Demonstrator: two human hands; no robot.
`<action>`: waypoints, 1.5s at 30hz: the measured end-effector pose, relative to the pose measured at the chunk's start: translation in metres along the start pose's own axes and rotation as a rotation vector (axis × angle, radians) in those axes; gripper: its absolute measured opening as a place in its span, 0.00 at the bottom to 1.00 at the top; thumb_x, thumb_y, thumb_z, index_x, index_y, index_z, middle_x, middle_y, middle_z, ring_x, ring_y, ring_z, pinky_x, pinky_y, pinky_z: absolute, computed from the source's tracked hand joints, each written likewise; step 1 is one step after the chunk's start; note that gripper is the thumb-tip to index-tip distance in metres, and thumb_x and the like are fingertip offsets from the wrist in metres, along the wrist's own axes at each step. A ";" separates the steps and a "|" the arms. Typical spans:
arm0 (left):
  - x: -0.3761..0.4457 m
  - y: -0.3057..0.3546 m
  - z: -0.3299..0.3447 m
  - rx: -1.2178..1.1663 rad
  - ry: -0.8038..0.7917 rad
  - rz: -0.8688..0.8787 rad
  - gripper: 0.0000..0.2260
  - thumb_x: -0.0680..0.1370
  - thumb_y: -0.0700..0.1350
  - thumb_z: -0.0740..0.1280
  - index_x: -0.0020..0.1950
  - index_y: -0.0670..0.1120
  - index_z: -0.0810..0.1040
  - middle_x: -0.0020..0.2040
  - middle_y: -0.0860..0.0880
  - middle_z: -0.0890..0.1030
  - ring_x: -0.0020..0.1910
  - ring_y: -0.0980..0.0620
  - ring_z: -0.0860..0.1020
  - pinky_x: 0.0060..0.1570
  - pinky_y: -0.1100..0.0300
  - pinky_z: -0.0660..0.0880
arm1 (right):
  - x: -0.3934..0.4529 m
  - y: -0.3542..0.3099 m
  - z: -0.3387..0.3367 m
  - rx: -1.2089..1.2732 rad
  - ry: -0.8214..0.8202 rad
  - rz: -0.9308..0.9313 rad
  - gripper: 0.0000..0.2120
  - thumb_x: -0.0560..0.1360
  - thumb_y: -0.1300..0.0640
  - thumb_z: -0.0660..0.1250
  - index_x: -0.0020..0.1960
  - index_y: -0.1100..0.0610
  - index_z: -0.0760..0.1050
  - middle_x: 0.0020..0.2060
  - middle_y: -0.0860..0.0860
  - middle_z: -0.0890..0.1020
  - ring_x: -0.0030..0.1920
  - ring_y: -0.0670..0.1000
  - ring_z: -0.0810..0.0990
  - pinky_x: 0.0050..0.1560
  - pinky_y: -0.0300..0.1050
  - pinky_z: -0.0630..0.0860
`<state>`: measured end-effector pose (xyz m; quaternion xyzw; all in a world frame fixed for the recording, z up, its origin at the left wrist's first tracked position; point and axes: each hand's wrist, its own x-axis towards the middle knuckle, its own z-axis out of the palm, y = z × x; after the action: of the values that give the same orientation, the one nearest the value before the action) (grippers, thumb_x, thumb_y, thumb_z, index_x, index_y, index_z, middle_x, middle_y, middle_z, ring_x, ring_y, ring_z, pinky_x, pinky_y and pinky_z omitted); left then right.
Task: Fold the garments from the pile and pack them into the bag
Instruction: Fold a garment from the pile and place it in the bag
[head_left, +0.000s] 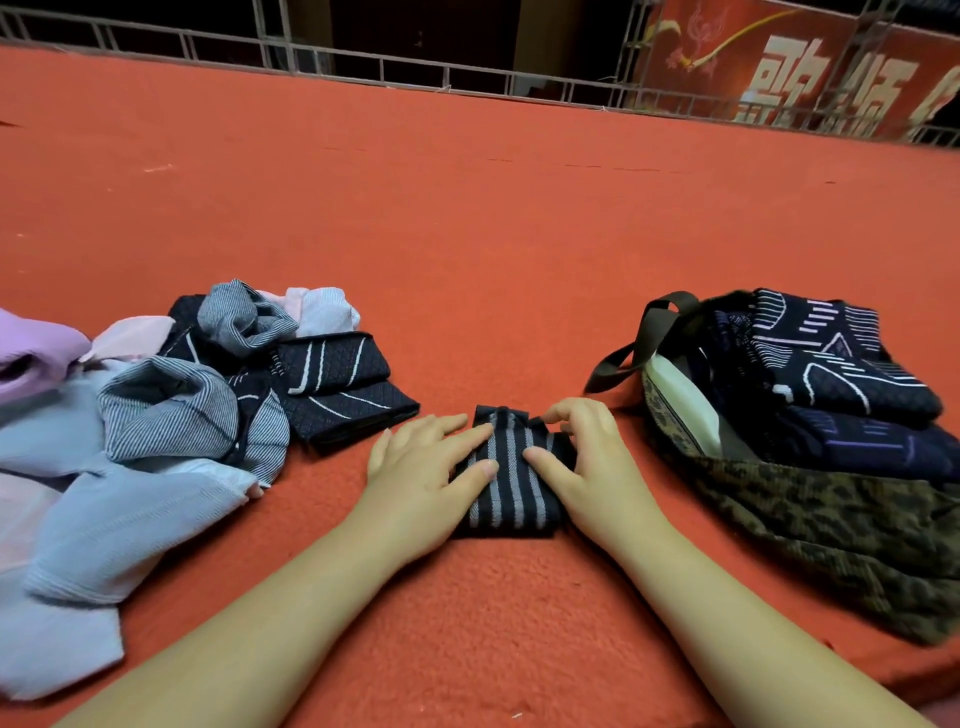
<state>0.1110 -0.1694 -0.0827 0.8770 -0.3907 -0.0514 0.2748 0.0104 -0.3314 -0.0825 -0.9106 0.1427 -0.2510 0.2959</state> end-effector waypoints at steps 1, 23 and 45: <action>0.000 0.001 0.000 0.030 -0.054 -0.006 0.21 0.79 0.61 0.54 0.73 0.65 0.60 0.75 0.59 0.59 0.75 0.55 0.50 0.74 0.48 0.41 | 0.000 0.001 -0.001 0.003 -0.002 0.025 0.13 0.74 0.52 0.69 0.56 0.49 0.70 0.54 0.46 0.73 0.56 0.44 0.71 0.61 0.41 0.68; 0.059 0.039 -0.039 -0.217 -0.356 -0.049 0.11 0.74 0.52 0.70 0.42 0.47 0.72 0.36 0.52 0.75 0.33 0.56 0.73 0.31 0.62 0.67 | -0.023 -0.015 -0.024 0.218 -0.300 0.418 0.36 0.69 0.33 0.63 0.72 0.48 0.62 0.70 0.50 0.70 0.72 0.51 0.64 0.73 0.49 0.60; 0.127 0.282 -0.001 -0.692 -0.242 0.052 0.21 0.72 0.61 0.62 0.55 0.47 0.76 0.46 0.50 0.79 0.37 0.51 0.77 0.39 0.58 0.71 | 0.038 0.056 -0.259 0.359 0.490 0.486 0.27 0.69 0.47 0.74 0.59 0.52 0.62 0.53 0.55 0.75 0.51 0.56 0.79 0.54 0.53 0.77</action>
<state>0.0137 -0.4129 0.0816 0.7096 -0.4022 -0.2767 0.5081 -0.1045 -0.5123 0.0787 -0.6971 0.3744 -0.4045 0.4585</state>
